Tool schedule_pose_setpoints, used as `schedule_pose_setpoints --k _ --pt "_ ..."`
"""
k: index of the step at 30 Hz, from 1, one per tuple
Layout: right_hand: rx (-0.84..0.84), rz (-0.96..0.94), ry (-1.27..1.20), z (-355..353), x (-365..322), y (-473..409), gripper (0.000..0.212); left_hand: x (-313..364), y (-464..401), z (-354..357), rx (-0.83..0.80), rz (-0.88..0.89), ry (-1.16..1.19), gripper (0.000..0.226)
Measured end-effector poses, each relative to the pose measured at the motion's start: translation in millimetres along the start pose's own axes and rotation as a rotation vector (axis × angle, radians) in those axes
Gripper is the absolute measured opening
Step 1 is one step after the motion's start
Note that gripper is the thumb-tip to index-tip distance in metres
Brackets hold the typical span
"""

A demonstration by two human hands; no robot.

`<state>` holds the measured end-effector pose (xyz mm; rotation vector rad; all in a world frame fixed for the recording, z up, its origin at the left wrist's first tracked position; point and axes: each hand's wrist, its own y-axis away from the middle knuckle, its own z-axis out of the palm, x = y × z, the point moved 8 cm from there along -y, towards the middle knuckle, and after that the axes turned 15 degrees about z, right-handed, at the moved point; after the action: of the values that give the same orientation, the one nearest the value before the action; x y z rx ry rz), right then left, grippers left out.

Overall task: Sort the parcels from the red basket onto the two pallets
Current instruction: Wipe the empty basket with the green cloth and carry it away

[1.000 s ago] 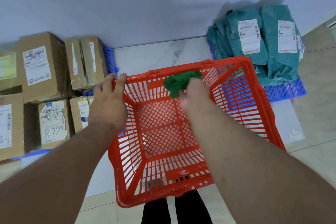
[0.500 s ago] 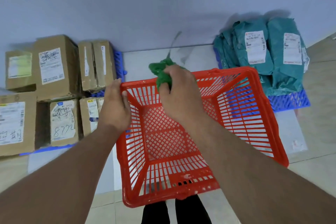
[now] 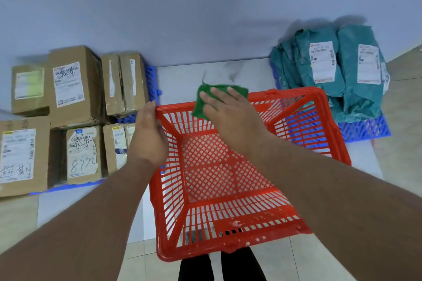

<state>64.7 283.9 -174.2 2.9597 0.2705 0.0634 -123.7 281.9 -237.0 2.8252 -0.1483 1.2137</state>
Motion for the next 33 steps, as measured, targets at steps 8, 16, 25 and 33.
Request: schedule_pose_setpoints --k 8,16,25,33 --pt "0.216 0.466 -0.538 -19 65 28 0.025 10 -1 4 -0.05 -0.009 0.031 0.044" --pt "0.001 0.736 -1.026 -25 140 145 0.031 51 47 -24 -0.187 0.165 -0.22 0.06" --pt "-0.294 0.545 -0.78 -46 142 224 0.043 98 218 21 -0.697 0.487 -0.466 0.07" --pt "-0.245 0.14 -0.185 14 43 287 0.036 55 234 40 -0.913 0.544 -0.832 0.042"
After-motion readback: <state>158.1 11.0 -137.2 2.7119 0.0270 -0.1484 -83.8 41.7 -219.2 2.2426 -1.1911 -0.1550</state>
